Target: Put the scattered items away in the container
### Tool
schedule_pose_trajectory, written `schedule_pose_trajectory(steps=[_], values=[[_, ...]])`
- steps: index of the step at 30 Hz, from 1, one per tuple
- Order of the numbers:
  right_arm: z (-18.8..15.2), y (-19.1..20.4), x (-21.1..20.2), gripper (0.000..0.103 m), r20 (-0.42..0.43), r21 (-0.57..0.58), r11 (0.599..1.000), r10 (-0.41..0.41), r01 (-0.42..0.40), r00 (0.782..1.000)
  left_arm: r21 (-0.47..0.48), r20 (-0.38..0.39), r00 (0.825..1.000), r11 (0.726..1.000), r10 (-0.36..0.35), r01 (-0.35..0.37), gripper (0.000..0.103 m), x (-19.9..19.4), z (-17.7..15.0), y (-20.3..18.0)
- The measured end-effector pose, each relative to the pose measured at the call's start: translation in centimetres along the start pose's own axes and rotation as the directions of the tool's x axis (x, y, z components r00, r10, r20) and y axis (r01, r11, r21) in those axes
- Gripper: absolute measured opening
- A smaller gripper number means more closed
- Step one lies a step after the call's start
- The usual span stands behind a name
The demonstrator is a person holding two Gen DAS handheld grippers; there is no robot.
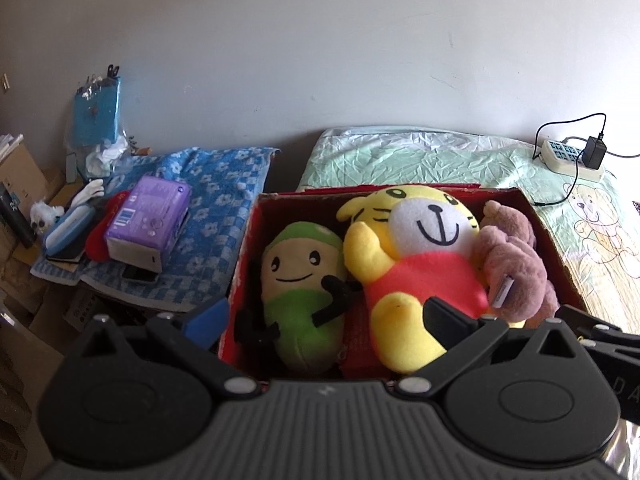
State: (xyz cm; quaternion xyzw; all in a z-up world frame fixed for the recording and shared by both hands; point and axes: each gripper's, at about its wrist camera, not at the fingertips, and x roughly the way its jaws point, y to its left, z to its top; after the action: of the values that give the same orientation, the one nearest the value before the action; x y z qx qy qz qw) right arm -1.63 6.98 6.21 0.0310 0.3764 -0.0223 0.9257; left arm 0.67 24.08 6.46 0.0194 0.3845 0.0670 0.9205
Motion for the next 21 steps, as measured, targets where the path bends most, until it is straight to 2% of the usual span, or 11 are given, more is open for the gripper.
schedule_pose_trajectory(steps=[7,15,21], values=[[-1.1,-3.5,0.0,0.094,-0.034,0.075,0.997,-0.025,0.027,0.999,0.029,-0.033,0.999,0.999,-0.023,0.024,0.103,-0.6,-1.3,-2.6],[-2.6,-9.9,-0.5,0.094,-0.086,0.193,0.979,-0.05,0.066,0.995,0.091,-0.048,0.998,0.995,-0.037,0.041,0.103,-2.1,-2.9,-8.1],[-3.6,-13.0,-0.8,0.094,-0.11,0.201,0.976,-0.064,0.085,0.992,0.118,-0.079,0.995,0.991,-0.06,0.069,0.103,-3.0,-4.3,-11.9]])
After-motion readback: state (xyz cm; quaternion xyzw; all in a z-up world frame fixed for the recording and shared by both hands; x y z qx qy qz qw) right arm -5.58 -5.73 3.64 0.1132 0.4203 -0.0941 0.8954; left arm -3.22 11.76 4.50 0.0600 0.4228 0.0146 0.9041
